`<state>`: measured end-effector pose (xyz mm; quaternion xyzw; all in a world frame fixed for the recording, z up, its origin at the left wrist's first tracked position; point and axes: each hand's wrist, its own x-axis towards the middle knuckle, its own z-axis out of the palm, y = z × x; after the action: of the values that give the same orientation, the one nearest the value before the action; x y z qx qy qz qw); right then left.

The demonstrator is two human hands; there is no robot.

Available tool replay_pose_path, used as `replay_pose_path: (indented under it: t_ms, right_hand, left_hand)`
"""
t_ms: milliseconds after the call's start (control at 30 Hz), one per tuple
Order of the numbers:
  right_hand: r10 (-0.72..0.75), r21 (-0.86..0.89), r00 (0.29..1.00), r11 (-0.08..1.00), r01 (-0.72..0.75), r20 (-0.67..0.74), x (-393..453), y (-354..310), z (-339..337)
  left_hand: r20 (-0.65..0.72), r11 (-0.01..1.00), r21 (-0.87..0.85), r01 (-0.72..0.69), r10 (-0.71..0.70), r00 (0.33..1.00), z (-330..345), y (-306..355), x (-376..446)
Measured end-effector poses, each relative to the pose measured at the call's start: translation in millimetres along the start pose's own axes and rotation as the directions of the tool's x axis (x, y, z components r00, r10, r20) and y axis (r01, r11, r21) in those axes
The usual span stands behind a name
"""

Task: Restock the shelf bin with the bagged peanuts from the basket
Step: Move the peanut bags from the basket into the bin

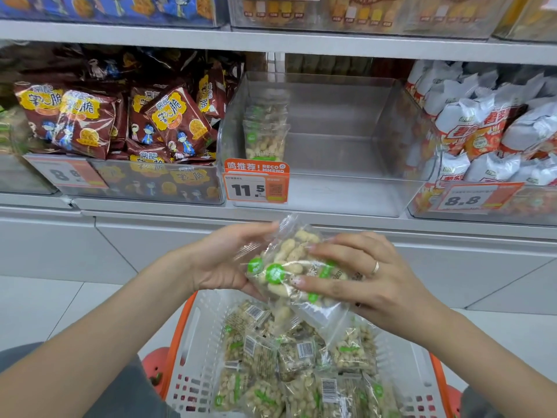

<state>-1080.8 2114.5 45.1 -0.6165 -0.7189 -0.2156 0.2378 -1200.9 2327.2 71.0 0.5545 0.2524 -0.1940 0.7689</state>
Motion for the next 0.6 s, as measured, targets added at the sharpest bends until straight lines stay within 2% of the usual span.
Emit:
replay_pose_path:
  t_ms: [133,200,300,400,500,567,600]
  right_hand:
    - [0.074,-0.020,0.985,0.997,-0.071,0.156,-3.5,2.6,-0.6]
    - [0.128,0.009,0.966,0.991,-0.133,0.225,-4.2,2.2,-0.4]
    - [0.167,0.075,0.945,0.978,-0.195,0.283,-1.6,-2.4,0.5]
    - [0.222,0.199,0.940,0.940,-0.277,0.258,1.0,-6.4,2.5]
    - [0.455,0.427,0.874,0.765,-0.482,0.170,8.5,-16.4,3.2]
    - [0.610,0.591,0.774,0.566,-0.575,0.169,12.5,-20.4,4.0]
    - [0.672,0.649,0.708,0.442,-0.620,0.219,12.3,-19.1,4.8]
  left_hand:
    - [0.206,0.993,-0.117,-0.034,0.058,0.977,-5.8,-0.7,0.6]
    - [0.232,0.989,-0.114,-0.091,0.116,0.966,-7.2,-1.7,-0.2]
    - [0.180,0.981,-0.044,-0.187,0.192,0.965,-0.4,-6.7,1.8]
    - [0.008,0.966,-0.022,-0.258,0.259,0.966,7.0,-8.8,6.0]
    - [-0.024,0.957,-0.004,-0.291,0.291,0.957,10.8,-7.7,9.4]
    - [-0.043,0.956,0.016,-0.293,0.294,0.955,10.5,-7.5,13.0]
    - [-0.053,0.956,0.040,-0.291,0.293,0.955,9.7,-7.8,14.5]
